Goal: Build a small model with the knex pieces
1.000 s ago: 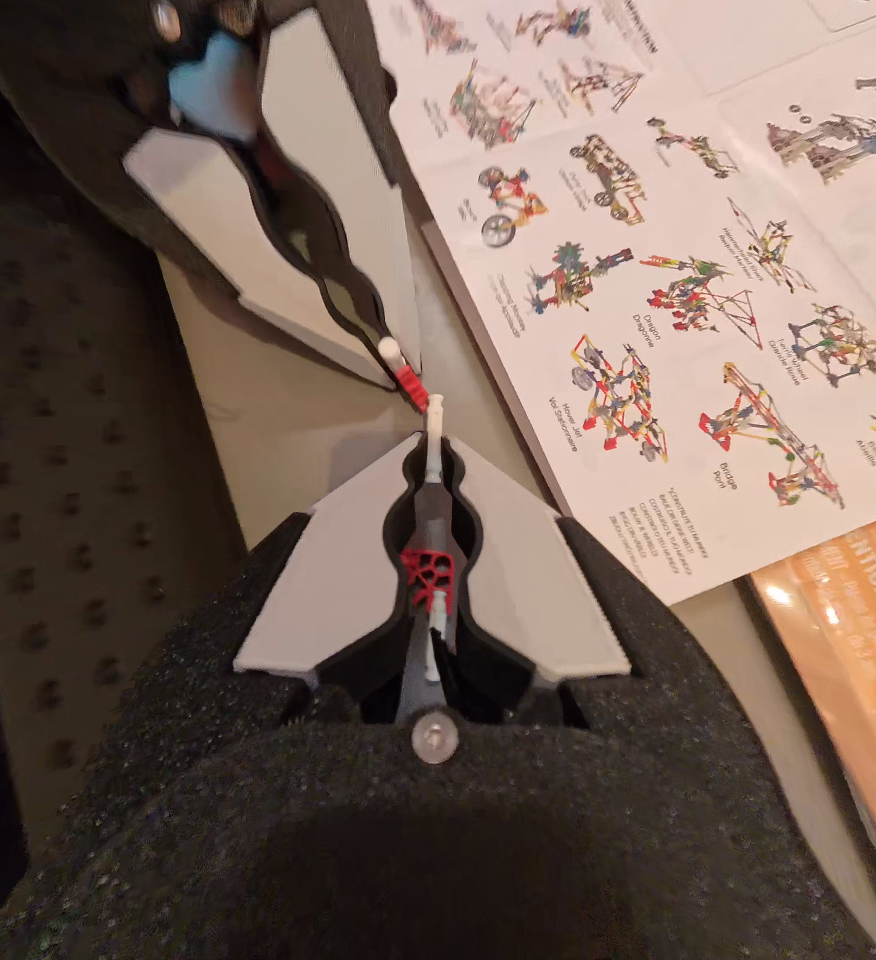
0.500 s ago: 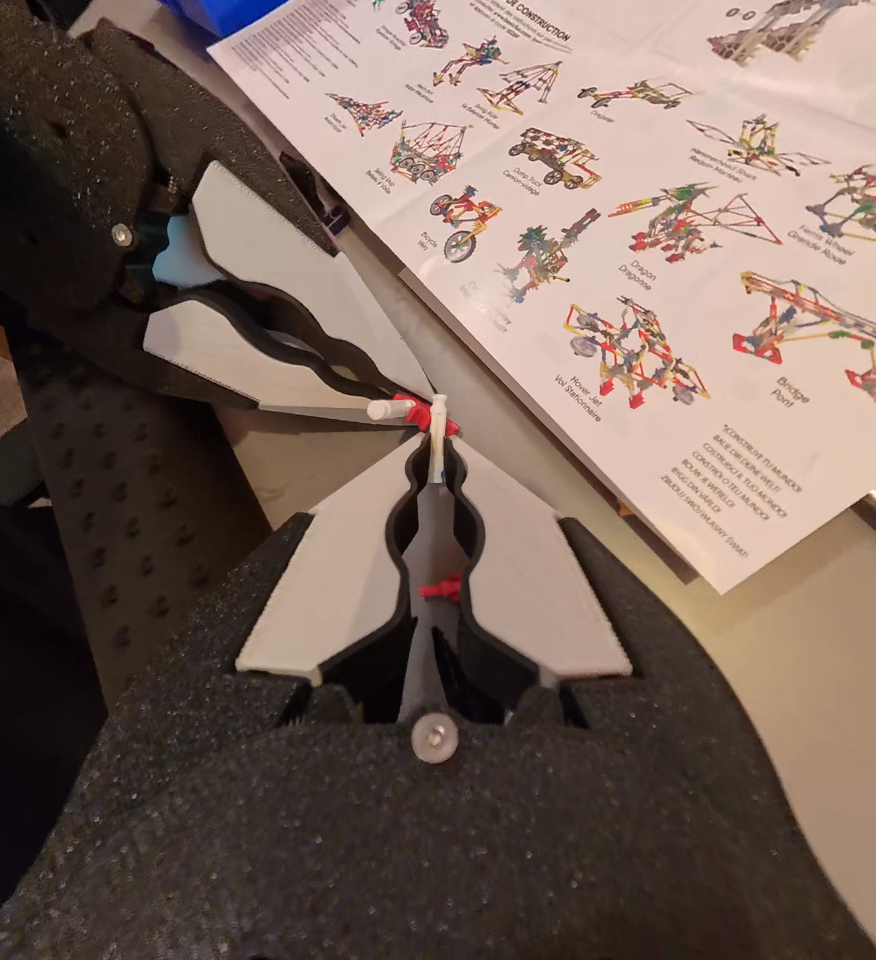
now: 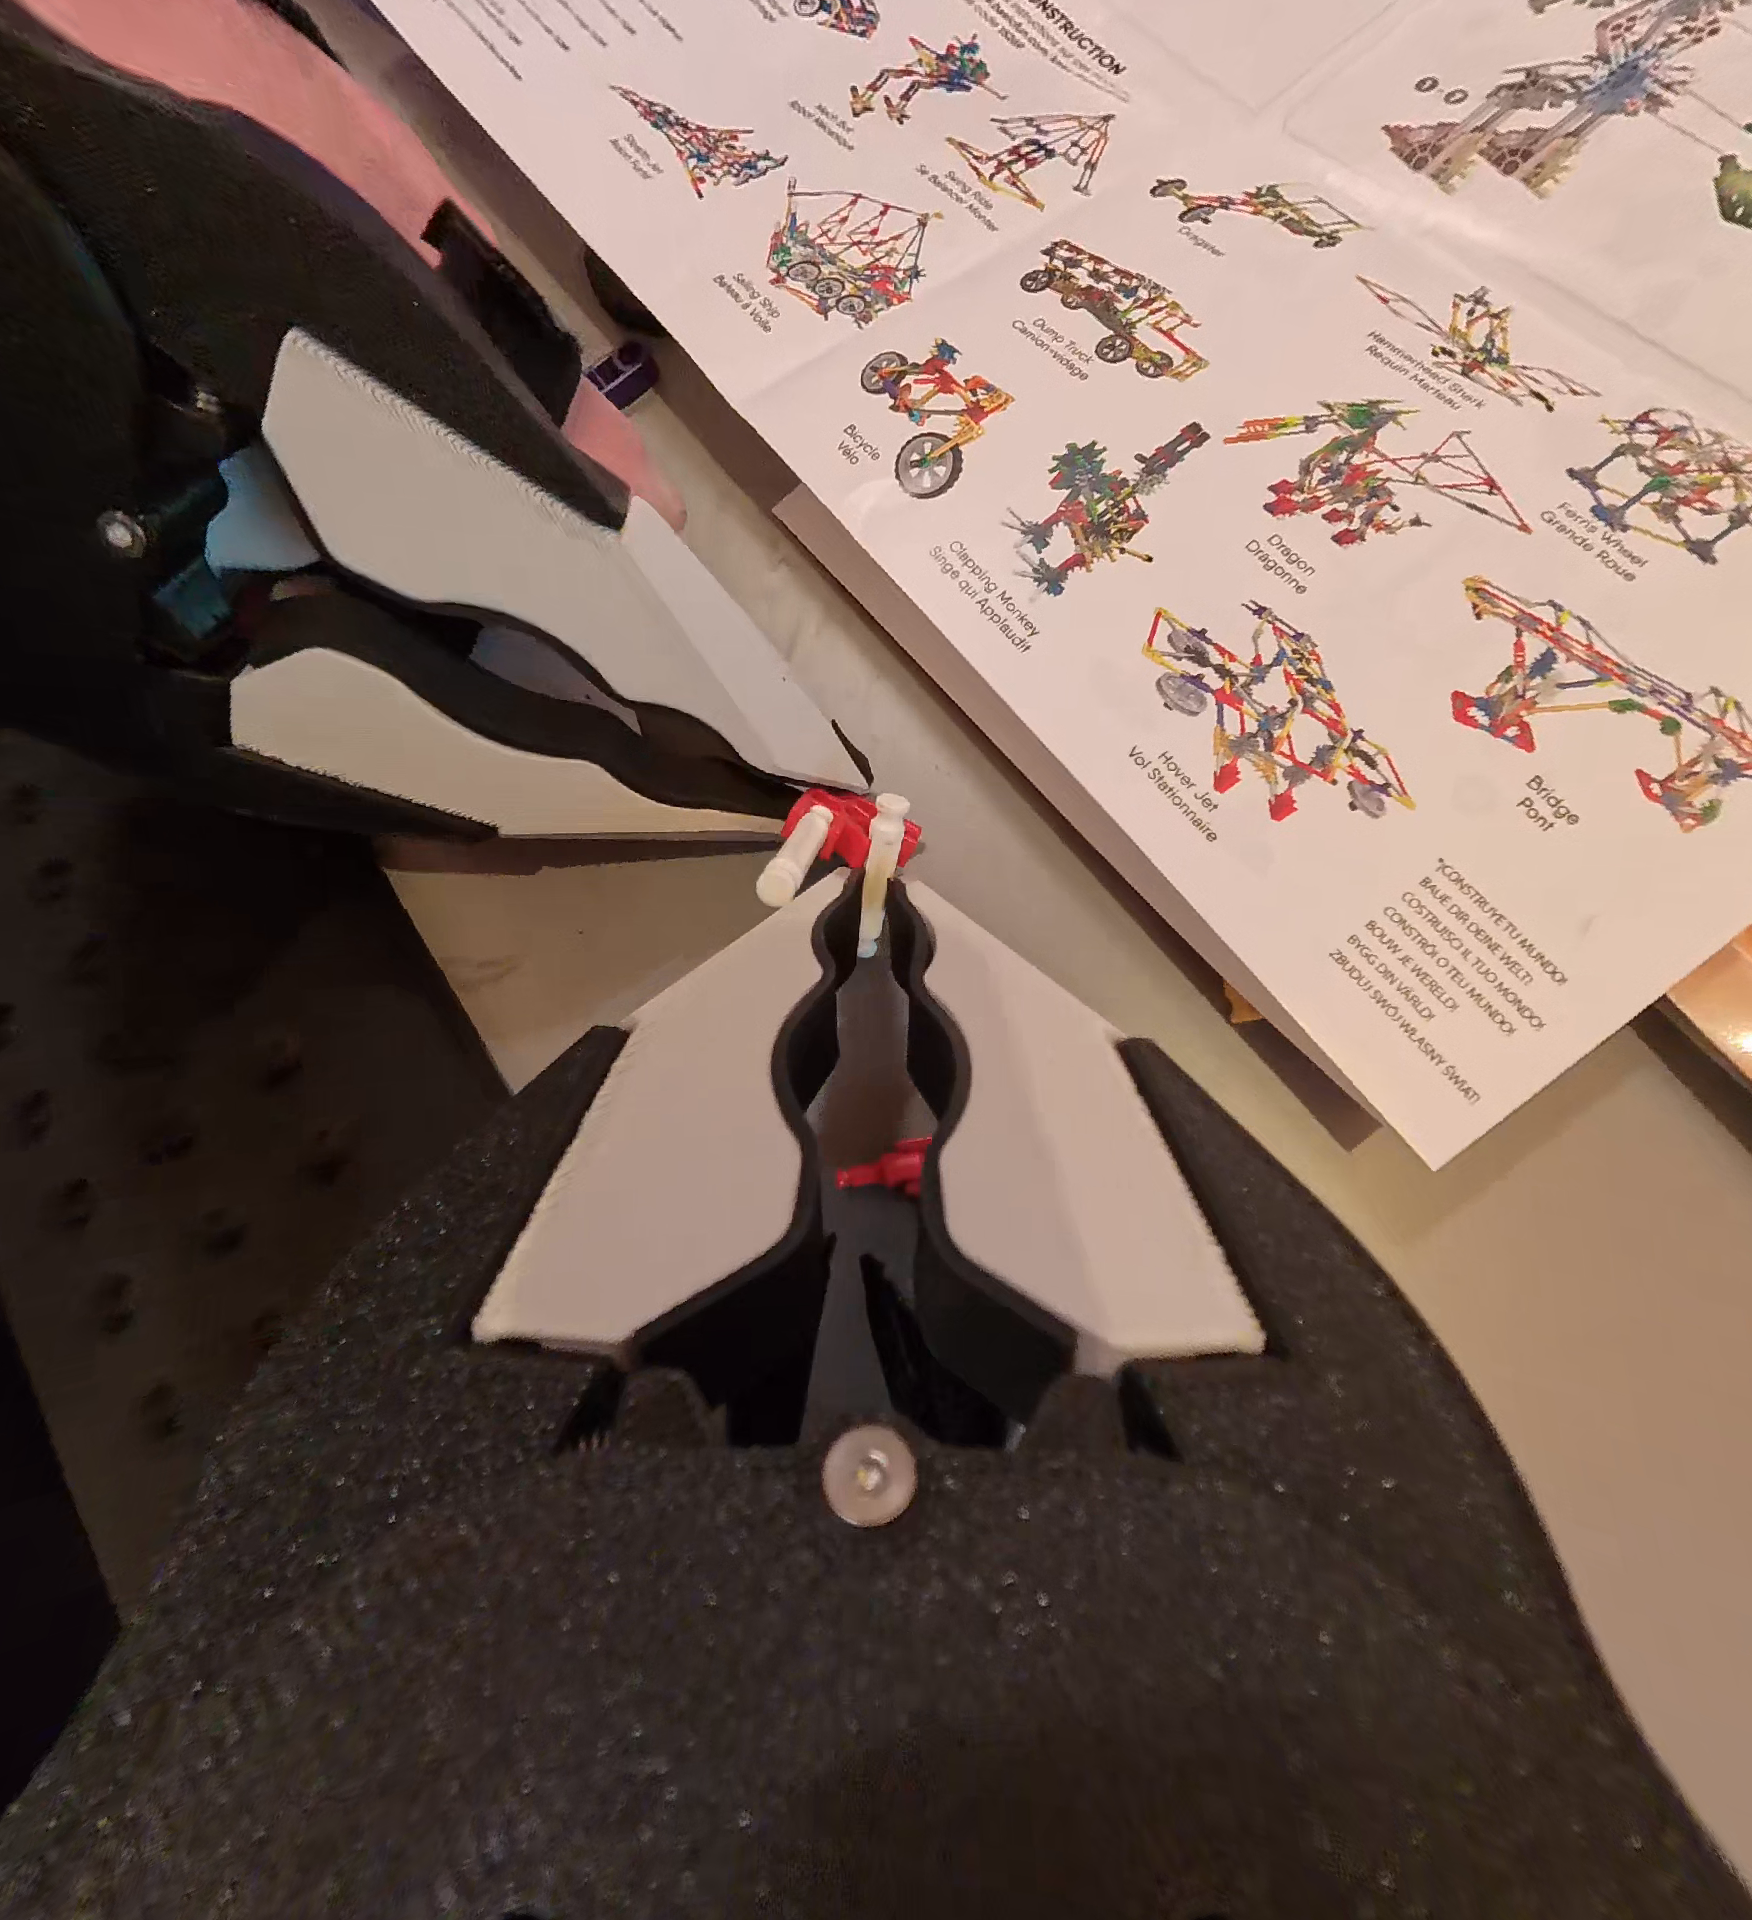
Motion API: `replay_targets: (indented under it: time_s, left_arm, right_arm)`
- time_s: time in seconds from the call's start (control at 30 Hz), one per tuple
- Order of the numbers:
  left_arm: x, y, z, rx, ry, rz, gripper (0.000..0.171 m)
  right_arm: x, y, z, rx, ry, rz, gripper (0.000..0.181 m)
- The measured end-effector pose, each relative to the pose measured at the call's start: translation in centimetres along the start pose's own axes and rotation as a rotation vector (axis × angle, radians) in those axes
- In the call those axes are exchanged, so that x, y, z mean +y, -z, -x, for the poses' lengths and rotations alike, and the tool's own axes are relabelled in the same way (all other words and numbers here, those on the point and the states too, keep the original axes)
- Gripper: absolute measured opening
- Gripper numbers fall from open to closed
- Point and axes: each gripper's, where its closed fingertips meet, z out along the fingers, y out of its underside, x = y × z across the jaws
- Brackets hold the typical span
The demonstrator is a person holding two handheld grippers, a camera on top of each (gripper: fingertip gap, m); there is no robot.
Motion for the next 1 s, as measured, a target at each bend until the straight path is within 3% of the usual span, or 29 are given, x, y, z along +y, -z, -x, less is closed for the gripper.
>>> replay_targets:
  time_s: [0.2, 0.63, 0.77, 1.0]
  left_arm:
    - [-0.1, 0.0, 0.1, -0.086, -0.178, 0.024, 0.002]
    - [-0.3, -0.1, 0.1, -0.125, -0.372, -0.024, 0.003]
    - [-0.4, -0.1, 0.1, -0.132, -0.397, -0.029, 0.003]
    - [-0.5, -0.2, 0.0, -0.138, -0.433, -0.034, 0.002]
  right_arm:
    - [0.1, -0.2, 0.5, -0.121, -0.054, 0.001, 0.003]
    - [0.0, -0.2, 0.6, -0.228, -0.003, 0.03, 0.003]
    - [0.5, 0.1, 0.7, -0.266, 0.002, 0.087, 0.005]
    - [1.0, 0.2, 0.8, -0.284, -0.012, 0.064, 0.007]
